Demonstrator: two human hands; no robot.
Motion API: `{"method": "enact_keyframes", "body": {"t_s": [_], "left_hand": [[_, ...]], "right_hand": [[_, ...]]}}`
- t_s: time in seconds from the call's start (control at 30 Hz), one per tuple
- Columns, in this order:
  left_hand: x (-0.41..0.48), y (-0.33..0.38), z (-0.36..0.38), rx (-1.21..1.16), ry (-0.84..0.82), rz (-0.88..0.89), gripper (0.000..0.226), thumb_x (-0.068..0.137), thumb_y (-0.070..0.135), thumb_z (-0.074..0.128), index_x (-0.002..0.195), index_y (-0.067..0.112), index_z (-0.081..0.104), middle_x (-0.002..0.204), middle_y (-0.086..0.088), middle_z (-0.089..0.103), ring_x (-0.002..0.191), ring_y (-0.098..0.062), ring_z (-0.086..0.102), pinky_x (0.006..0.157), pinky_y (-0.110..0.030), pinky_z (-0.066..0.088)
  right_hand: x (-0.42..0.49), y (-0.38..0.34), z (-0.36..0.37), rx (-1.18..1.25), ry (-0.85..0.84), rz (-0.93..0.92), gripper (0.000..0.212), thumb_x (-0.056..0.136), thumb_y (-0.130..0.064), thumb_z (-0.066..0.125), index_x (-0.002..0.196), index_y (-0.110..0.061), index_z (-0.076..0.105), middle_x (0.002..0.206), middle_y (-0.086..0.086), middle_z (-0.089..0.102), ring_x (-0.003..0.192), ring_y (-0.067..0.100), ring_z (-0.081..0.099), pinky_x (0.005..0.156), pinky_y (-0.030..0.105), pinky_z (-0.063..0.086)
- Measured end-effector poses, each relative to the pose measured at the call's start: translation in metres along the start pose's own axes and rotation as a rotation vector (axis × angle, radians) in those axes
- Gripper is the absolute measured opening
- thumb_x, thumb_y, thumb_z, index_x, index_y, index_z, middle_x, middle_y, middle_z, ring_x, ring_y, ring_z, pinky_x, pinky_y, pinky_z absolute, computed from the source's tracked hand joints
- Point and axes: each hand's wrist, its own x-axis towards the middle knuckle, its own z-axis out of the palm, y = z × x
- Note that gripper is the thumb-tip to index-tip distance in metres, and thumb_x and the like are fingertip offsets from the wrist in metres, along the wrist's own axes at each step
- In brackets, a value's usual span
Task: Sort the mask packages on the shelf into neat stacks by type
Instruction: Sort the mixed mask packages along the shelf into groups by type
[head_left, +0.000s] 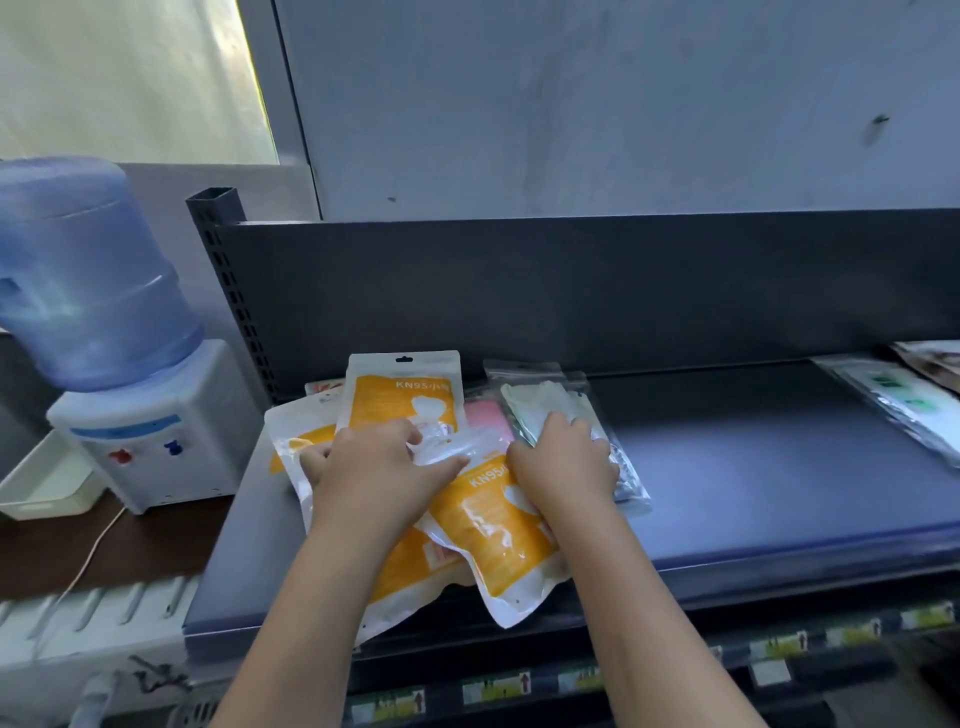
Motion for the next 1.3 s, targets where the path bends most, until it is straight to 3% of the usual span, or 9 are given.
{"method": "enact_keyframes", "body": {"t_s": [0.17, 0.3, 0.5, 0.6, 0.8, 0.9, 1.0, 1.17, 1.3], "left_hand": [[-0.004, 0.008, -0.002, 0.193, -0.177, 0.06, 0.088, 0.07, 0.091, 0.061, 0.141, 0.039, 0.056, 0.143, 0.009, 0.054, 0.135, -0.023, 0.044, 0.098, -0.045, 0.03], [-0.007, 0.015, 0.0, 0.198, -0.22, 0.047, 0.084, 0.069, 0.083, 0.071, 0.138, 0.037, 0.057, 0.142, 0.008, 0.053, 0.136, -0.024, 0.043, 0.104, -0.046, 0.032], [-0.006, 0.012, 0.007, -0.201, -0.023, 0.012, 0.008, 0.083, 0.032, 0.074, 0.084, 0.03, 0.067, 0.087, 0.014, 0.066, 0.096, -0.014, 0.062, 0.093, -0.04, 0.038], [-0.011, 0.013, 0.006, -0.498, 0.001, 0.049, 0.009, 0.087, 0.021, 0.072, 0.079, 0.022, 0.068, 0.082, 0.005, 0.068, 0.085, -0.019, 0.065, 0.082, -0.048, 0.056], [-0.019, 0.018, -0.01, -0.844, 0.045, 0.053, 0.009, 0.098, 0.017, 0.071, 0.097, 0.025, 0.066, 0.088, -0.002, 0.078, 0.084, -0.02, 0.076, 0.073, -0.038, 0.061], [-0.024, 0.02, -0.017, -1.003, 0.011, 0.036, 0.026, 0.095, 0.003, 0.067, 0.111, 0.022, 0.07, 0.092, -0.001, 0.081, 0.088, -0.02, 0.079, 0.077, -0.04, 0.064], [-0.025, 0.017, -0.021, -0.985, 0.038, 0.142, 0.035, 0.089, -0.008, 0.064, 0.104, 0.021, 0.077, 0.093, 0.002, 0.081, 0.092, -0.016, 0.077, 0.079, -0.037, 0.063], [-0.024, 0.012, -0.024, -0.909, 0.054, 0.416, 0.019, 0.091, 0.001, 0.077, 0.088, 0.018, 0.072, 0.084, 0.01, 0.075, 0.085, -0.005, 0.071, 0.075, -0.019, 0.056], [-0.021, 0.015, -0.018, -0.807, 0.241, 0.492, 0.019, 0.089, 0.006, 0.081, 0.087, 0.024, 0.073, 0.108, 0.012, 0.076, 0.116, -0.004, 0.064, 0.095, -0.016, 0.048]], "right_hand": [[-0.005, -0.002, 0.011, -0.03, 0.115, -0.017, 0.036, 0.097, -0.039, 0.045, 0.121, -0.014, 0.055, 0.125, 0.011, 0.059, 0.117, 0.042, 0.052, 0.094, 0.05, 0.042], [-0.007, 0.001, 0.014, 0.008, 0.222, -0.075, 0.028, 0.097, -0.032, 0.048, 0.11, -0.01, 0.06, 0.111, 0.013, 0.063, 0.107, 0.042, 0.059, 0.088, 0.046, 0.046], [-0.007, 0.013, 0.006, 0.096, 0.387, -0.175, 0.023, 0.099, -0.021, 0.049, 0.079, -0.012, 0.055, 0.084, 0.012, 0.063, 0.079, 0.038, 0.061, 0.06, 0.036, 0.031], [-0.007, 0.017, -0.001, 0.12, 0.484, -0.191, 0.029, 0.101, -0.022, 0.051, 0.077, -0.01, 0.059, 0.08, 0.011, 0.067, 0.067, 0.033, 0.051, 0.058, 0.035, 0.03], [-0.016, 0.024, -0.02, 0.315, 0.671, -0.223, 0.029, 0.103, -0.02, 0.057, 0.079, -0.007, 0.067, 0.071, 0.011, 0.068, 0.065, 0.038, 0.063, 0.056, 0.033, 0.036], [-0.021, 0.025, -0.032, 0.45, 0.774, -0.226, 0.023, 0.104, -0.019, 0.057, 0.087, -0.01, 0.07, 0.071, 0.006, 0.068, 0.063, 0.033, 0.06, 0.055, 0.032, 0.036], [-0.022, 0.027, -0.042, 0.565, 0.834, -0.227, 0.021, 0.107, -0.019, 0.053, 0.097, -0.013, 0.071, 0.074, 0.003, 0.07, 0.065, 0.029, 0.059, 0.057, 0.033, 0.038], [-0.022, 0.029, -0.059, 0.808, 0.693, -0.258, 0.022, 0.11, -0.025, 0.049, 0.099, -0.018, 0.067, 0.079, -0.013, 0.064, 0.074, 0.008, 0.06, 0.058, 0.022, 0.044], [-0.023, 0.027, -0.062, 1.053, 0.492, -0.257, 0.021, 0.109, -0.026, 0.05, 0.099, -0.021, 0.067, 0.091, -0.009, 0.07, 0.081, 0.003, 0.066, 0.066, 0.021, 0.055]]}}
